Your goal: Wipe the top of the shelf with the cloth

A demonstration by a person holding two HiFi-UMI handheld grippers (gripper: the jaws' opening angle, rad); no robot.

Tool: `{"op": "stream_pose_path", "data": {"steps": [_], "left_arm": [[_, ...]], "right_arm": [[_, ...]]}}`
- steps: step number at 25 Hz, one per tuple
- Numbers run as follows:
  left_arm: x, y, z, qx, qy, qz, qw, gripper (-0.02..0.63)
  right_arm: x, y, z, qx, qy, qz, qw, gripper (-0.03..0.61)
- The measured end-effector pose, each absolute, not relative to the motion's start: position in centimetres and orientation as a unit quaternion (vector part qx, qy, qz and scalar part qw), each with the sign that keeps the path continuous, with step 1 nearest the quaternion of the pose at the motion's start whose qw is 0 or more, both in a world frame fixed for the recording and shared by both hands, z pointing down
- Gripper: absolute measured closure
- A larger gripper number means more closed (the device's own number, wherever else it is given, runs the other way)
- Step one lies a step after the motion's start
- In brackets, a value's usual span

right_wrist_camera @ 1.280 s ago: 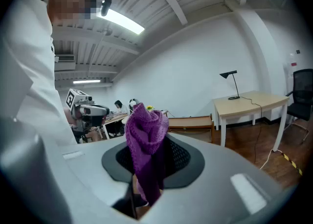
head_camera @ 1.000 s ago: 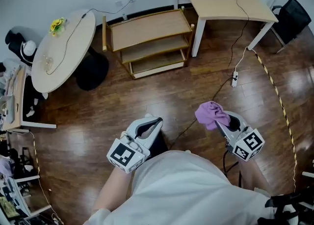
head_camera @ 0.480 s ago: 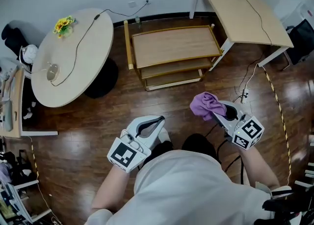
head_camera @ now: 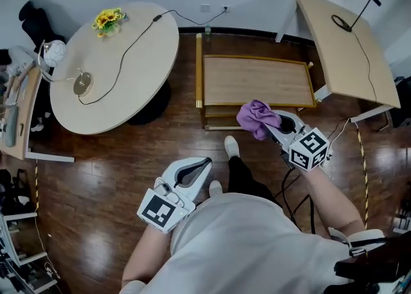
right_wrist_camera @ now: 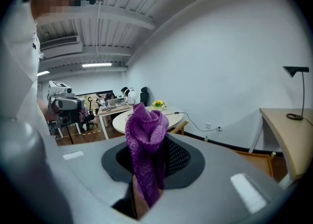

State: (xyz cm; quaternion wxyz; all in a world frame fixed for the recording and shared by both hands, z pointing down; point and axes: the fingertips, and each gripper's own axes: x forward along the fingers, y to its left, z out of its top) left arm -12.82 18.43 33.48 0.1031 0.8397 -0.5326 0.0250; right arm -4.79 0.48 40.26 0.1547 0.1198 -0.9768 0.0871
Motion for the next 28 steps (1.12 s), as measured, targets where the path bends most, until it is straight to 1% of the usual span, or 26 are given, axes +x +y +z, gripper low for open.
{"op": "stream_pose_path", "data": {"steps": [4,10,15,23,28], "left_arm": [[-15.7,15.9,33.7,0.817,-0.565,0.036,0.11,0.592],[-19.8,9.1,32.6,0.792,-0.595,0.053,0.13,0.592],[-22.2,3.5,33.1,0.775,-0.611,0.053,0.152,0.592],[-23.8,-1.8,33.5,0.754,-0.63,0.062,0.177,0.592],[-24.0,-3.5,35.0,0.744,-0.633,0.075,0.2,0.592]], "right_arm": [[-10.3,-6.0,43.5,0.11,-0.975,0.114,0.156,0.488],[-19.9,-14.5,49.5,0.076,-0.967,0.153,0.189,0.488],[-26.5,-20.4,56.0,0.062,-0.957,0.185,0.215,0.488],[-33.7,-25.3,64.9,0.071,-0.936,0.235,0.252,0.488],[-35.7,-26.6,69.1,0.07,-0.926,0.245,0.277,0.488]]}}
